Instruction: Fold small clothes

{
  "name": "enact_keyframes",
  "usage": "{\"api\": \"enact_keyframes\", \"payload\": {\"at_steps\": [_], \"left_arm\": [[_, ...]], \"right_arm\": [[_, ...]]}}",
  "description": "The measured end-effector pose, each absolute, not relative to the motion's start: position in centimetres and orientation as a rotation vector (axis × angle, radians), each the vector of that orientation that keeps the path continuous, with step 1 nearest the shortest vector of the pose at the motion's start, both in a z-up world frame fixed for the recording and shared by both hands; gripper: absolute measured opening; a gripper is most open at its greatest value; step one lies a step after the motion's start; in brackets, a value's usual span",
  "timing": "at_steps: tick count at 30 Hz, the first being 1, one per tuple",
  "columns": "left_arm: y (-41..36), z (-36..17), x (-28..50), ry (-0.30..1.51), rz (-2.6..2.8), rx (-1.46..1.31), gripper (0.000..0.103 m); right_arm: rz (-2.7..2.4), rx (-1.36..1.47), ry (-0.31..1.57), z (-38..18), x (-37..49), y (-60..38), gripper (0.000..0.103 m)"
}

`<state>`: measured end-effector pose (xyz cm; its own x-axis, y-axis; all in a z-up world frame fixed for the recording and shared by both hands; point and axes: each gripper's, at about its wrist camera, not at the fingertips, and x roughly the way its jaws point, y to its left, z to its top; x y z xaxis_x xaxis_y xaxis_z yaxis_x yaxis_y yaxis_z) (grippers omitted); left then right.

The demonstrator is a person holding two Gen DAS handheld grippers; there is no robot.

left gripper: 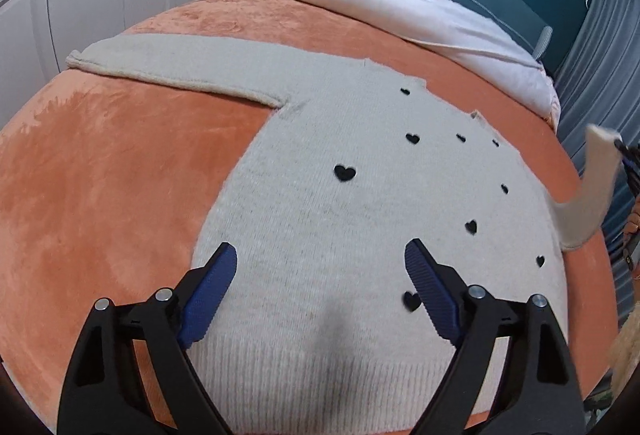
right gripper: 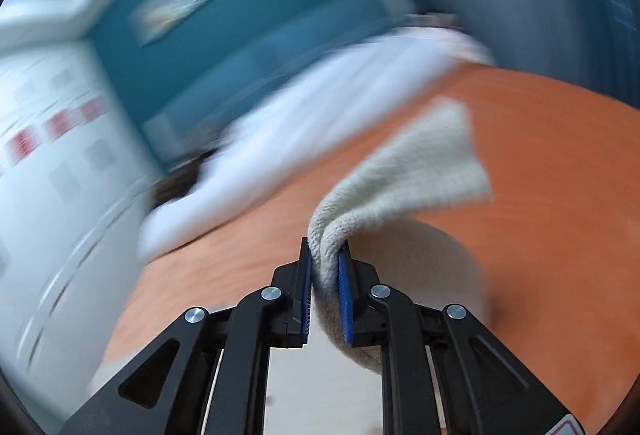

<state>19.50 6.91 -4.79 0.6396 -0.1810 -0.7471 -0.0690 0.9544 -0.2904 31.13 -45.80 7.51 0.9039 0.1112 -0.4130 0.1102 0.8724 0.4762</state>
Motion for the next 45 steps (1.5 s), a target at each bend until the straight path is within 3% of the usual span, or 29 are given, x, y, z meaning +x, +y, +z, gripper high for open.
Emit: {"api": "enact_keyframes", "payload": {"at_steps": [3,4,7,10,15,20,22,23,24,25,26,31,34,37,39,41,45], "left_arm": [[7.2,-3.7,21.0,0.837,-0.108,-0.356,0.089],[7.2,-3.3,21.8,0.831,-0.124,-0.374,0.091],[7.1,-3.0,24.8,0.832,-0.164,-0.422,0.096],[6.9,-3.9,28.9,0.871,-0.200,-0.494,0.097],[5.5,-7.9,36.2,0.973,-0.190,-0.606,0.098],[4.4,-11.4,40.4,1.042,-0.127,-0.743,0.096],[3.9,-11.2,40.9,1.028,-0.096,-0.742,0.085],[3.6,-11.0,41.3,1.025,-0.106,-0.737,0.059],[3.2,-11.0,41.8,1.029,-0.125,-0.733,0.026],[2.9,-10.8,42.4,1.026,-0.175,-0.746,0.010],[2.8,-10.4,42.9,1.014,-0.200,-0.758,0.008],[2.6,-4.1,42.5,0.792,-0.299,-0.688,0.007],[2.1,-6.0,42.4,0.828,-0.272,-0.615,0.008],[3.3,-9.8,41.6,0.909,-0.228,-0.644,0.008],[4.3,-11.2,41.0,0.919,-0.209,-0.673,0.008],[5.0,-12.2,40.8,0.932,-0.200,-0.710,0.008],[5.3,-12.9,40.7,0.946,-0.203,-0.722,0.008]], "right_arm": [[0.312,0.450,0.516,6.9,33.9,-34.0,0.032],[0.370,0.425,0.574,5.1,34.9,-30.3,0.048],[0.362,0.379,0.706,-0.4,36.0,-25.5,0.050],[0.293,0.504,0.776,-4.4,34.1,-26.5,0.051],[0.122,0.647,0.757,-6.2,28.1,-32.3,0.057],[0.019,0.789,0.761,-8.2,27.8,-36.5,0.058],[-0.001,0.835,0.752,-8.6,28.4,-37.4,0.058],[-0.007,0.852,0.750,-8.9,29.2,-37.5,0.055],[-0.014,0.862,0.753,-9.0,29.6,-37.6,0.050],[-0.022,0.865,0.754,-9.4,29.5,-37.9,0.020],[-0.019,0.861,0.750,-9.1,30.2,-37.9,0.001],[-0.060,0.870,0.417,-2.4,26.7,-41.1,0.001],[-0.145,0.870,0.500,-4.4,26.5,-42.7,0.002],[-0.094,0.884,0.631,-6.2,27.0,-40.9,0.010],[-0.038,0.835,0.683,-6.0,27.5,-38.3,0.020],[0.027,0.866,0.722,-6.9,27.6,-36.1,0.043],[0.015,0.902,0.823,-10.7,28.7,-34.7,0.045]]}}
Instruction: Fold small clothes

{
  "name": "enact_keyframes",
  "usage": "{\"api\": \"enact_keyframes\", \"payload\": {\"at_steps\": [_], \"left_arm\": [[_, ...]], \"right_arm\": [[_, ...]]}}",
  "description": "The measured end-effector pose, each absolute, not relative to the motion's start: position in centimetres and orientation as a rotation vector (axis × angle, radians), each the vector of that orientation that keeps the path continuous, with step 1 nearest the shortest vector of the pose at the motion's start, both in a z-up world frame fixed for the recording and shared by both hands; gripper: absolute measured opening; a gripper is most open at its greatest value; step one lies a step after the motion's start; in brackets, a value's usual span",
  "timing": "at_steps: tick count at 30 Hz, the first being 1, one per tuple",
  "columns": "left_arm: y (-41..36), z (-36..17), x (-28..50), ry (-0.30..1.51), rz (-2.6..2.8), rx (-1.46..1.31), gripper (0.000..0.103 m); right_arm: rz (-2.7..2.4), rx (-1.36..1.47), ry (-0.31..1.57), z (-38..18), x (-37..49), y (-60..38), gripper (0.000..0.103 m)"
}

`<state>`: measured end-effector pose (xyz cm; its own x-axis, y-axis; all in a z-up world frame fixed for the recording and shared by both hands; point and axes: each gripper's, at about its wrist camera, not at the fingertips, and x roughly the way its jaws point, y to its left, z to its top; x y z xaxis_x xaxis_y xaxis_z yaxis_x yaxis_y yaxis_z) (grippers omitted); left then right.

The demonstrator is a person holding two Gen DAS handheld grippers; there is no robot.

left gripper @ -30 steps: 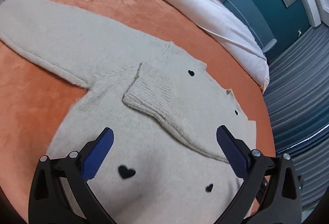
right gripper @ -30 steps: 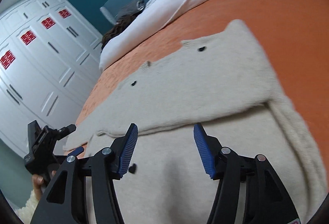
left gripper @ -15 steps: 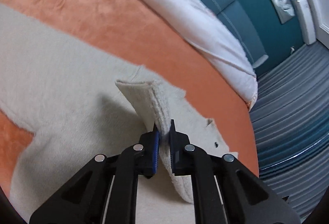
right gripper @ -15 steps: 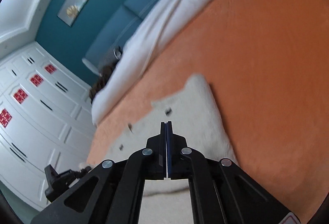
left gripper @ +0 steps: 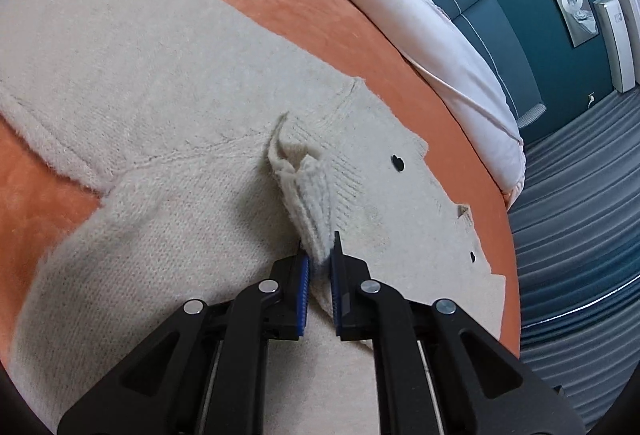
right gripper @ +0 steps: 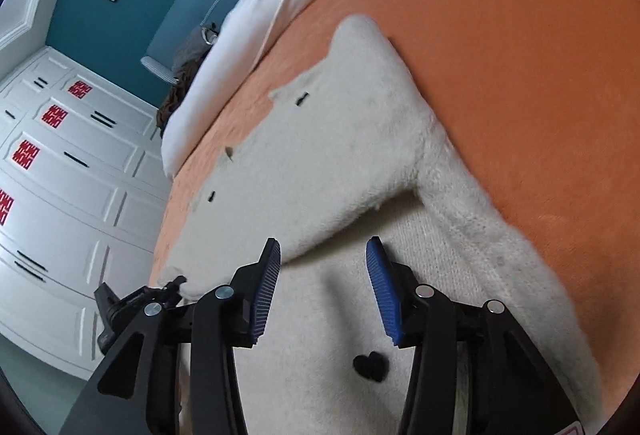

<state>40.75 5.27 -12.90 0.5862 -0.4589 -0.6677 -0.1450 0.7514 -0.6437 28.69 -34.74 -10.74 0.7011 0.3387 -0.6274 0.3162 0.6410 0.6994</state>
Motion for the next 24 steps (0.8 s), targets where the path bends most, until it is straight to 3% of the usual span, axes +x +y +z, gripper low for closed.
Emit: {"api": "enact_keyframes", "payload": {"at_steps": [2,3,4,9,12,13,18,21,24], "left_arm": [[4.8,-12.4,41.2,0.945,-0.213,-0.703,0.008],[4.5,-12.0,41.4,0.940,-0.224,-0.696,0.008],[4.3,-11.4,41.5,0.925,-0.240,-0.690,0.008],[2.6,-8.8,42.0,0.829,-0.371,-0.675,0.008],[0.4,-12.1,42.5,0.948,-0.338,-0.584,0.007],[0.2,-13.6,42.4,0.988,-0.321,-0.589,0.007],[1.4,-14.3,41.3,0.922,-0.357,-0.656,0.008],[0.9,-14.2,41.1,0.906,-0.346,-0.615,0.009],[0.9,-14.2,41.3,0.896,-0.349,-0.620,0.009]], "right_arm": [[-0.003,0.940,0.795,-11.2,30.1,-35.4,0.041],[-0.017,0.946,0.778,-10.9,30.7,-36.0,0.035],[-0.029,0.961,0.745,-10.2,31.0,-36.7,0.008],[-0.121,0.930,0.508,-6.4,28.8,-40.4,0.007],[-0.195,0.894,0.754,-11.7,29.9,-40.7,0.005],[-0.165,0.942,0.744,-12.6,29.4,-40.7,0.003],[-0.251,0.876,0.718,-8.6,26.9,-39.7,0.014],[-0.248,0.791,0.632,-5.8,26.0,-38.9,0.015],[-0.188,0.652,0.691,-6.0,29.5,-37.9,0.015]]}}
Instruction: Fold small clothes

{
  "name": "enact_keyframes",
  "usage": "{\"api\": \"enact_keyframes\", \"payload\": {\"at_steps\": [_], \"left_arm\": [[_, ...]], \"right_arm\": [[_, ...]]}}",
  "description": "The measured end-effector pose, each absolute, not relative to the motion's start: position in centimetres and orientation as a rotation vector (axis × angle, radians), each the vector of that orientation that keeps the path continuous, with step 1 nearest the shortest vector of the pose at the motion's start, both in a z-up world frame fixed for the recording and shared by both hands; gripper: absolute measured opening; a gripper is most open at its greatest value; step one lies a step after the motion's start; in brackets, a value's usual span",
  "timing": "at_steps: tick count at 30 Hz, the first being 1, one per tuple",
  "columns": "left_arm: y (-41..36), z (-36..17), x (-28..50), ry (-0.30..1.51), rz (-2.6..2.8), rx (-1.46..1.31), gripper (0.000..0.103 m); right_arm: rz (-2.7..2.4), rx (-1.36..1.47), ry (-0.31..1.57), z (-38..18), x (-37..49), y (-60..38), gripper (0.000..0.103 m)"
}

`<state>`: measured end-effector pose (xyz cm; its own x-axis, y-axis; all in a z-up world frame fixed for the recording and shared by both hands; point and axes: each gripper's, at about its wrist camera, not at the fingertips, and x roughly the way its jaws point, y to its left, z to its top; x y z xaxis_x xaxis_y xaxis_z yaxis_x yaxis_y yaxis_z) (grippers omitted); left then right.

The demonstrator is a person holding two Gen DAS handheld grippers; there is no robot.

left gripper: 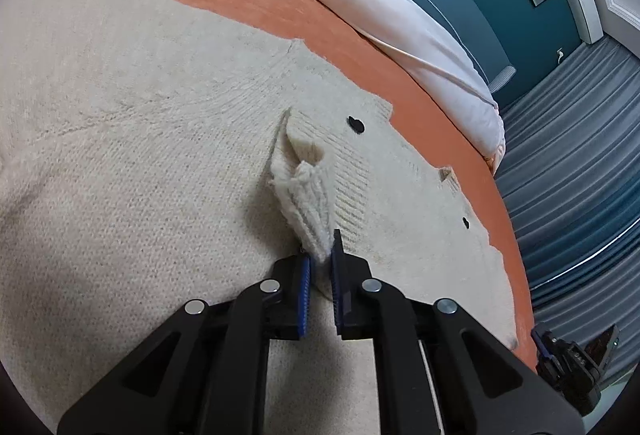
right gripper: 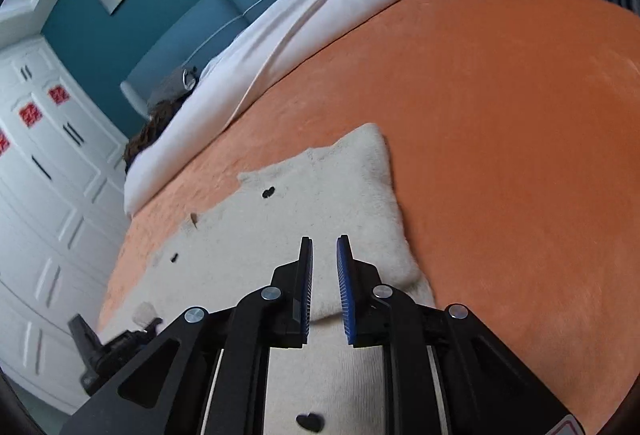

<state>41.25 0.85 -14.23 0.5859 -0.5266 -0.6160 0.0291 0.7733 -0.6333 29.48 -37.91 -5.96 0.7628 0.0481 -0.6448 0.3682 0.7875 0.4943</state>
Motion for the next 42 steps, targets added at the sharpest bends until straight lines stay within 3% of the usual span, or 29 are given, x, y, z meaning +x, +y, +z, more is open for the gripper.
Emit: {"api": "enact_keyframes", "payload": {"at_steps": [1,2,3,4,5,8,12,16,18,21,24,27,33,38,42], "left_arm": [[1.0,-14.3,41.2,0.894,-0.353,-0.629,0.009],[1.1,-14.4,41.2,0.893,-0.357,-0.637,0.009],[1.2,-14.4,41.1,0.892,-0.359,-0.641,0.009],[1.3,-14.5,41.0,0.892,-0.362,-0.645,0.009],[1.6,-14.4,41.0,0.892,-0.367,-0.657,0.010],[4.0,-13.3,39.9,0.864,-0.369,-0.720,0.016],[13.2,-11.0,38.3,0.777,-0.223,-0.783,0.038],[27.3,-9.6,37.0,0.697,0.125,-0.799,0.074],[33.8,-9.4,36.6,0.660,0.282,-0.823,0.076],[41.7,-10.4,36.3,0.637,0.454,-0.923,0.075],[44.9,-11.7,36.4,0.590,0.460,-1.035,0.060],[44.0,-11.8,38.8,0.653,0.376,-0.976,0.011],[35.1,-3.9,40.9,0.539,0.109,-0.877,0.010],[18.2,5.3,41.4,0.487,-0.287,-0.702,0.010],[3.9,4.7,40.3,0.618,-0.527,-0.616,0.014]], "right_arm": [[-0.197,0.624,0.739,-7.4,30.4,-38.1,0.015],[-0.232,0.601,0.840,-9.9,31.9,-38.2,0.001],[-0.241,0.599,0.886,-11.6,32.0,-38.4,0.001],[-0.256,0.602,0.854,-11.1,31.6,-38.2,0.003],[-0.262,0.598,0.834,-9.6,31.3,-37.5,0.012],[-0.205,0.608,0.755,-7.5,28.6,-34.3,0.014],[-0.110,0.500,0.795,-8.4,27.4,-28.2,0.016],[-0.093,0.445,0.865,-11.2,26.8,-24.6,0.022],[-0.090,0.431,0.858,-11.0,27.2,-24.2,0.029],[-0.077,0.443,0.845,-11.4,26.8,-24.4,0.033],[-0.079,0.433,0.838,-11.5,25.8,-24.7,0.035],[-0.082,0.419,0.832,-11.6,26.3,-23.9,0.037],[-0.067,0.445,0.810,-12.0,26.0,-24.3,0.037],[-0.046,0.483,0.794,-12.1,25.8,-25.0,0.037],[-0.029,0.512,0.782,-12.0,25.4,-25.5,0.037]]}}
